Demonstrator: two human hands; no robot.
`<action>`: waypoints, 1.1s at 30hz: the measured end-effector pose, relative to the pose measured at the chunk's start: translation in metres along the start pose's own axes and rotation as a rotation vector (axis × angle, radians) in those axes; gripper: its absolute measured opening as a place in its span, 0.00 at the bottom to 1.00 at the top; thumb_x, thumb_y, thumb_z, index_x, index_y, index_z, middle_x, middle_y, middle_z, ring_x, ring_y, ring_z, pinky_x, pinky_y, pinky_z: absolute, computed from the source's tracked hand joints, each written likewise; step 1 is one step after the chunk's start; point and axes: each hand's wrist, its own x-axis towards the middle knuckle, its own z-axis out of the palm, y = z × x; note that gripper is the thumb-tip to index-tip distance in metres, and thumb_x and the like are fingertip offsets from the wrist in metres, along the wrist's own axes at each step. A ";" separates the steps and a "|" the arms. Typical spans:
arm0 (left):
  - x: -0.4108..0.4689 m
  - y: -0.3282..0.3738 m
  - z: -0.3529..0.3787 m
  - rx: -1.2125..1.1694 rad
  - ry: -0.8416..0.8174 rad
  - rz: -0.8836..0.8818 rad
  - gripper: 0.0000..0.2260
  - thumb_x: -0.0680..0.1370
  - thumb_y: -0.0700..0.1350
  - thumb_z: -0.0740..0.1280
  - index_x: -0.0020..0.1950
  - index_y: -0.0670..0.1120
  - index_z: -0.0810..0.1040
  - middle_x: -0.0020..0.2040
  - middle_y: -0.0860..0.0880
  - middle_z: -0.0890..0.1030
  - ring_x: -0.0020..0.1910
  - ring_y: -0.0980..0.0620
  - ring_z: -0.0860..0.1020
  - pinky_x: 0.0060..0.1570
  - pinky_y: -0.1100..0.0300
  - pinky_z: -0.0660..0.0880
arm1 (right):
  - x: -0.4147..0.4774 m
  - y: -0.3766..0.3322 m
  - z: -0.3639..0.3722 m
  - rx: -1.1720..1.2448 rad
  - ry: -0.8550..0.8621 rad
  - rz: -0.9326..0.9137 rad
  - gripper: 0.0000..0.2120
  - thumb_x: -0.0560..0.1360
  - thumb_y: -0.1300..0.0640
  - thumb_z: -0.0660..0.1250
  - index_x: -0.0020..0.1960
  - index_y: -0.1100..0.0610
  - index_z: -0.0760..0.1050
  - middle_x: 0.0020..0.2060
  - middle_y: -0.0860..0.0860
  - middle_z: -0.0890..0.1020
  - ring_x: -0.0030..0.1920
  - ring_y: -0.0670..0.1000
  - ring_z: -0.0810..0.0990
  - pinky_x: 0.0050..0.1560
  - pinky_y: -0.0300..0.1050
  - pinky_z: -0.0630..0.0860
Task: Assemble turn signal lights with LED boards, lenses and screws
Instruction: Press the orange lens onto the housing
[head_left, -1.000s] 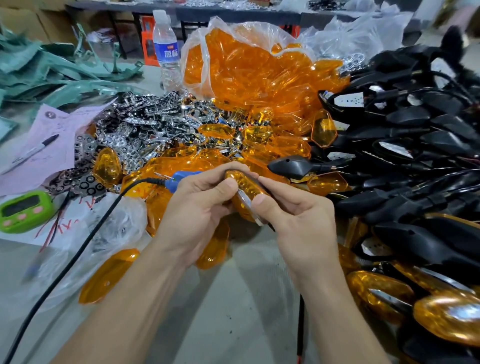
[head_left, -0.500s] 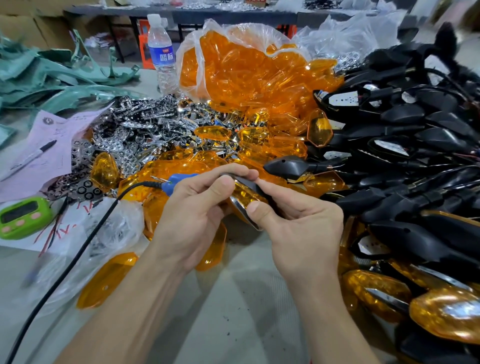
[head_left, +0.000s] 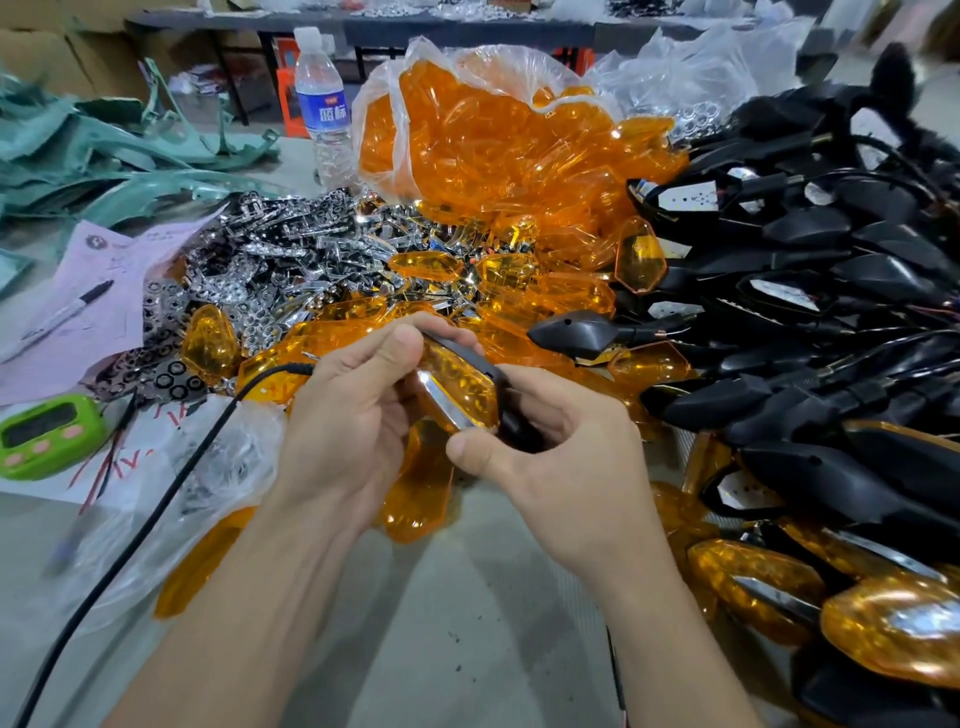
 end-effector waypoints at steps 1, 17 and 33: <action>0.000 0.000 0.001 -0.017 -0.005 -0.010 0.10 0.78 0.46 0.65 0.46 0.46 0.87 0.50 0.41 0.86 0.54 0.42 0.85 0.51 0.50 0.83 | -0.001 -0.001 0.000 -0.003 0.009 -0.017 0.20 0.71 0.48 0.80 0.62 0.45 0.83 0.50 0.41 0.87 0.52 0.45 0.86 0.53 0.51 0.84; 0.003 -0.003 0.001 0.099 0.043 -0.061 0.12 0.79 0.51 0.66 0.46 0.49 0.87 0.52 0.39 0.86 0.52 0.41 0.84 0.53 0.47 0.82 | -0.006 -0.008 0.007 0.171 0.056 0.042 0.12 0.71 0.50 0.79 0.53 0.51 0.86 0.46 0.58 0.87 0.51 0.64 0.84 0.47 0.66 0.83; 0.006 -0.012 0.011 0.277 0.337 -0.064 0.15 0.77 0.40 0.68 0.30 0.49 0.83 0.28 0.48 0.75 0.29 0.50 0.72 0.32 0.56 0.70 | -0.001 0.002 0.005 0.139 -0.228 0.106 0.33 0.72 0.51 0.75 0.73 0.31 0.71 0.54 0.43 0.87 0.53 0.45 0.86 0.60 0.55 0.82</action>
